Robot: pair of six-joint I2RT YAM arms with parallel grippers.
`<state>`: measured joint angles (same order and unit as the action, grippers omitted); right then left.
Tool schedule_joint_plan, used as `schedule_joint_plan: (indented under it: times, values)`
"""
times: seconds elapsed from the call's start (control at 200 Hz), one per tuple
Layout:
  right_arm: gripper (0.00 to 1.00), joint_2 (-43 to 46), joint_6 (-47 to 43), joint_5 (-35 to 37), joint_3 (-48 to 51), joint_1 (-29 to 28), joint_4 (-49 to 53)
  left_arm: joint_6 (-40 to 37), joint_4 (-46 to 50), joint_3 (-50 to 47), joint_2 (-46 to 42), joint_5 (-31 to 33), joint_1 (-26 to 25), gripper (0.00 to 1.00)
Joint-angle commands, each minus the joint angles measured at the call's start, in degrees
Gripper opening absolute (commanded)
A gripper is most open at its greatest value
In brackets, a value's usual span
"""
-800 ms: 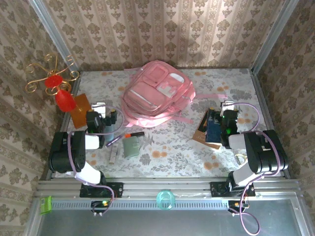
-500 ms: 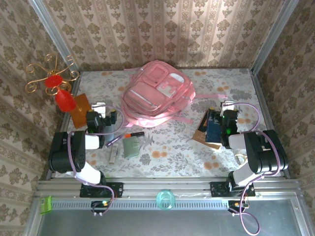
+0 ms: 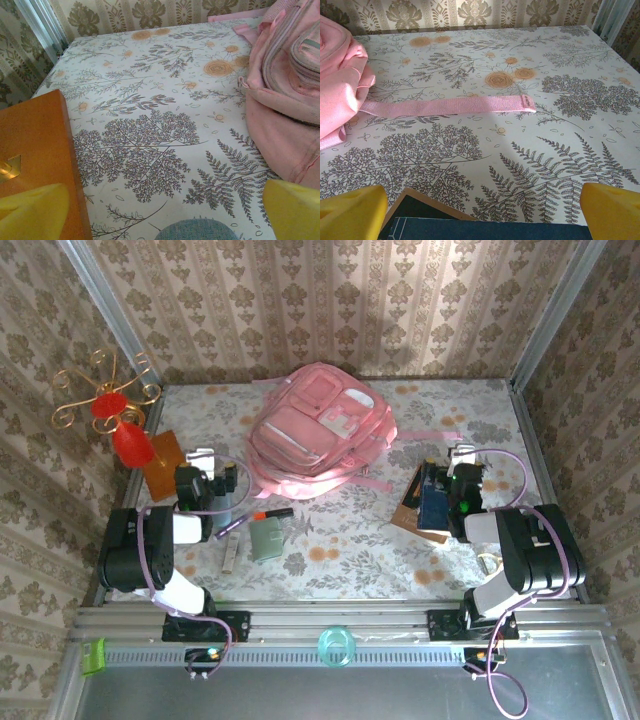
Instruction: Pack the student bag
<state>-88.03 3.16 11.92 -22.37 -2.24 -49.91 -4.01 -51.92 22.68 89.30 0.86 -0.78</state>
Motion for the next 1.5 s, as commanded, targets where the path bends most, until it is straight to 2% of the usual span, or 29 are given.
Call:
schedule_joint_plan:
  times: [0.0, 0.18, 0.3, 0.42, 0.505, 0.56, 0.615, 0.67, 0.74, 0.83, 0.9, 1.04, 1.23, 1.37, 1.49]
  values:
    - [1.0, 0.4, 0.01, -0.06, -0.48, -0.13, 0.08, 0.58, 0.24, 0.09, -0.28, 0.37, -0.23, 1.0]
    - [1.0, 0.75, -0.74, 0.82, -0.42, -0.87, -0.39, 0.93, -0.4, -0.45, -0.92, 1.36, -0.32, 1.0]
    - [1.0, 7.85, -1.15, 6.35, -3.13, -2.82, 10.8, 3.06, 2.66, -1.21, -6.51, 3.99, 0.53, 1.0]
    - [1.0, 20.17, 5.08, 8.85, -4.71, -2.6, 23.13, 5.14, 15.88, 2.4, -14.44, 10.18, 0.02, 1.0]
    - [1.0, 27.11, 9.85, 8.94, -4.36, -2.59, 28.06, 15.06, 26.78, 6.64, -18.35, 15.21, 0.09, 1.0]
    - [0.97, 30.33, 15.0, 7.54, -4.06, -2.59, 31.13, 20.74, 36.91, 10.52, -20.22, 11.56, 0.45, 1.0]
    - [0.91, 32.31, 18.81, 1.3, -3.95, -2.85, 32.54, 25.84, 45.83, 14.16, -20.96, 5.62, 0.34, 0.98]
    - [0.88, 32.29, 21.74, -3.65, -4.91, -4.62, 34.3, 30.1, 49.01, 15.49, -20.87, -0.86, -0.82, 0.93]
    - [0.87, 28.9, 23.04, -6.22, -8.46, -8.73, 38.45, 33.83, 47.92, 15.18, -19.74, -7.32, -3.73, 0.92]
    - [0.88, 20.07, 21.77, -9.84, -17.92, -13.7, 46.27, 36.23, 51.79, 18.11, -16.51, -8.78, -7.71, 0.93]
    - [0.87, 11.07, 22.32, -14.6, -25.69, -15.03, 50.18, 36.18, 56.12, 21.45, -13.02, -9.92, -9.28, 0.93]
    - [0.84, -2.49, 31.06, -20.63, -34.13, -13.57, 48.69, 37.63, 57.55, 24.22, -7.4, -12.29, -9.68, 0.93]
    - [0.8, -15.29, 38.25, -14.29, -42.13, -12.11, 49.08, 42.49, 54.72, 27.19, 0.53, -19.34, -9.81, 0.89]
    - [0.79, -21.67, 40.75, -17.78, -45.55, -11.21, 46.21, 43.79, 52.64, 28.55, 3.46, -20.48, -11.18, 0.84]
    - [0.67, -25.19, 41.65, -19.05, -47.38, -11.0, 45.4, 43.88, 51.84, 30.03, 5.56, -21.41, -13.34, 0.74]
